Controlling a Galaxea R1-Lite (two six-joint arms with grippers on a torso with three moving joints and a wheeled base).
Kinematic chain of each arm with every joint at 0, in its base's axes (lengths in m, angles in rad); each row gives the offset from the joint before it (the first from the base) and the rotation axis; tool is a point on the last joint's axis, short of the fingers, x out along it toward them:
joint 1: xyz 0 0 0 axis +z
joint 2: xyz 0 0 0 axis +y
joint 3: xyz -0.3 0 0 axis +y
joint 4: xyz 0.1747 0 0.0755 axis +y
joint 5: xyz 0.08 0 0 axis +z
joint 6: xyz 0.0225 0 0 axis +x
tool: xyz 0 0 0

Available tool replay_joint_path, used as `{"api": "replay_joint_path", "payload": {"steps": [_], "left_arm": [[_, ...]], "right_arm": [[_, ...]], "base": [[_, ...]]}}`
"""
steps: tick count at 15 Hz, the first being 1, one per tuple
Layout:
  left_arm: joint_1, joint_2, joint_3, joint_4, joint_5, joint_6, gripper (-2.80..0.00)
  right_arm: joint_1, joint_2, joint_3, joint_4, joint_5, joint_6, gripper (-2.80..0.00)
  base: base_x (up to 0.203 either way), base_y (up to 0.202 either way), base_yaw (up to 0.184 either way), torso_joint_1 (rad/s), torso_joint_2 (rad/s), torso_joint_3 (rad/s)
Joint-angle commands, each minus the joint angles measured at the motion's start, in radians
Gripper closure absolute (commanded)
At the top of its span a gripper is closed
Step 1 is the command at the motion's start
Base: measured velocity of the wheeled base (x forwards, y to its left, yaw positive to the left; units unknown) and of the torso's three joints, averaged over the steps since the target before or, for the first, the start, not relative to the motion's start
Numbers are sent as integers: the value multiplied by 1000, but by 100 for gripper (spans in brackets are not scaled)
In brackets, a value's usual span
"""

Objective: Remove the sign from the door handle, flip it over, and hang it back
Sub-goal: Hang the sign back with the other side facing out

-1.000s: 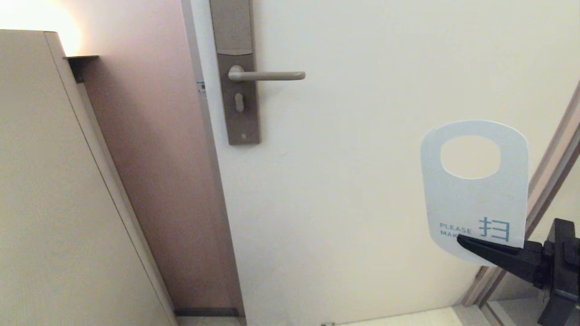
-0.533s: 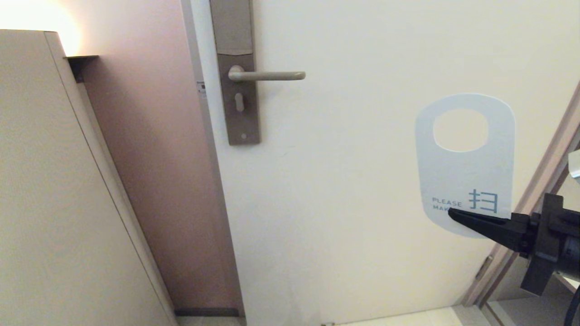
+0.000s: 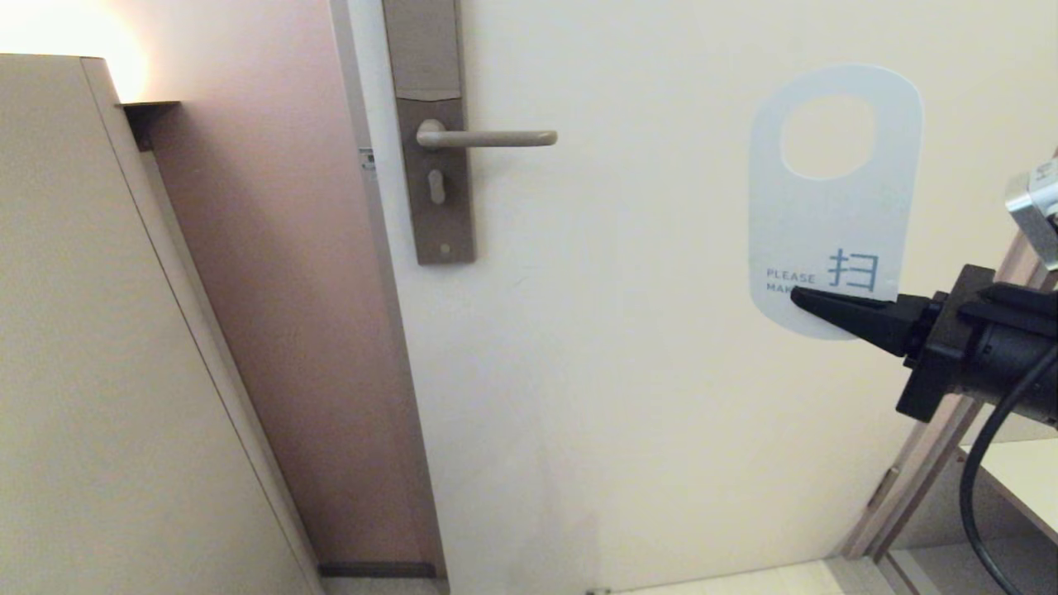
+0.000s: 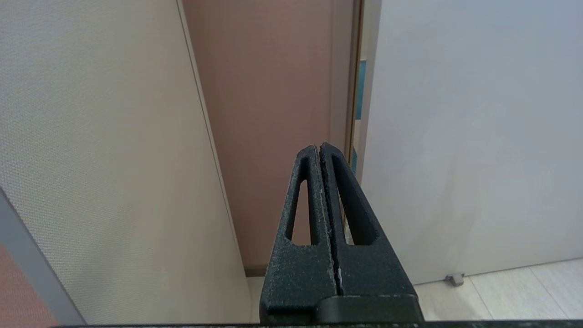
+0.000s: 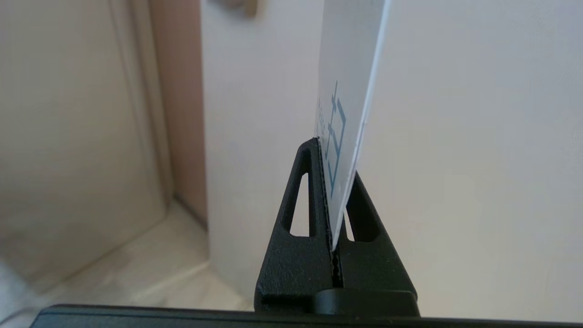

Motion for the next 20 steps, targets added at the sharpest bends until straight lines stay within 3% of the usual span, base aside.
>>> {"api": "replay_joint_path", "payload": {"steps": [1, 9, 14, 20], "left_arm": [[1, -1, 1, 0, 0, 0, 0], [1, -1, 0, 0, 1, 0, 0], [0, -1, 0, 0, 1, 0, 0], [1, -1, 0, 0, 1, 0, 0]], "right_arm": [[1, 81, -51, -18, -2, -1, 0], [58, 193, -104, -86, 1, 3, 0], [58, 253, -118, -159, 95, 24, 0], [56, 417, -140, -346, 98, 24, 0]], "base": [[0, 0, 0, 0, 0, 0], [0, 0, 0, 0, 0, 0], [0, 0, 0, 0, 0, 0], [0, 0, 0, 0, 0, 0]]}}
